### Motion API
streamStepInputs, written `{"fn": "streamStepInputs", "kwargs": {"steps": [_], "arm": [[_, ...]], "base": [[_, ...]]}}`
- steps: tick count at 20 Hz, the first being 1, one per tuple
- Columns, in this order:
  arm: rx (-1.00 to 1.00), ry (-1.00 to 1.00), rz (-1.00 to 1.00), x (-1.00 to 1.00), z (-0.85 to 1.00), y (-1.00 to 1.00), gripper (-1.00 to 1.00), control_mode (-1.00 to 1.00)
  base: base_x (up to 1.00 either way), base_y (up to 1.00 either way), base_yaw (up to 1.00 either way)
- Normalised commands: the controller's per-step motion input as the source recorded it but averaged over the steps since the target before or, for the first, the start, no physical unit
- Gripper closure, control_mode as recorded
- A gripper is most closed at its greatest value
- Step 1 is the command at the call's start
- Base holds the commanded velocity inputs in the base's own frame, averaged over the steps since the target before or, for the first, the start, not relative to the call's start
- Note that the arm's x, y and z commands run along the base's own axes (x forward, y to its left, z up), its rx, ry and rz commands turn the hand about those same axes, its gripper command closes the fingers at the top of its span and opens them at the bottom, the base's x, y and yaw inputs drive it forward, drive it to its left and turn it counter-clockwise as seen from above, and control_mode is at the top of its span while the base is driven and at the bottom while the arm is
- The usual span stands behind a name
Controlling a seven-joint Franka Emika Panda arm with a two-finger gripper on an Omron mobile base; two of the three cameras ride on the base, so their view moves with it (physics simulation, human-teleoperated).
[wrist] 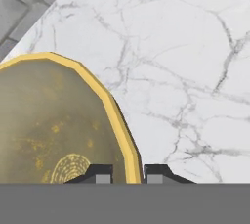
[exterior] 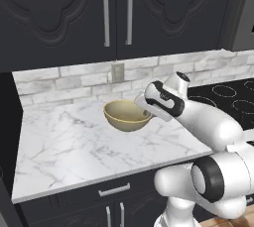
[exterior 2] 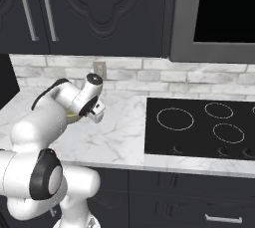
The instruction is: Pick the cup and bowl from the counter and place them on the counter next to the sink.
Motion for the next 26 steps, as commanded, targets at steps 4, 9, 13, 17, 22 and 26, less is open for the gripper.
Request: {"fn": "streamStepInputs", "kwargs": {"steps": [4,9,13,17,22,26], "arm": [[0.0,0.0,0.0,-0.38,0.0,-0.13,1.0,-1.0],[0.0,-0.05,0.0,-0.22,0.0,-0.07,1.0,-1.0],[0.0,-0.06,0.0,-0.16,0.17,-0.11,1.0,-1.0],[0.0,-0.04,0.0,-0.19,0.39,-0.13,1.0,-1.0],[0.0,-0.02,0.0,-0.34,0.26,-0.21,1.0,-1.0],[0.0,0.0,0.0,-0.47,0.23,-0.3,1.0,-1.0]], "base": [[0.0,0.0,0.0],[0.0,0.0,0.0],[0.0,0.0,0.0],[0.0,0.0,0.0],[0.0,0.0,0.0],[0.0,0.0,0.0]]}}
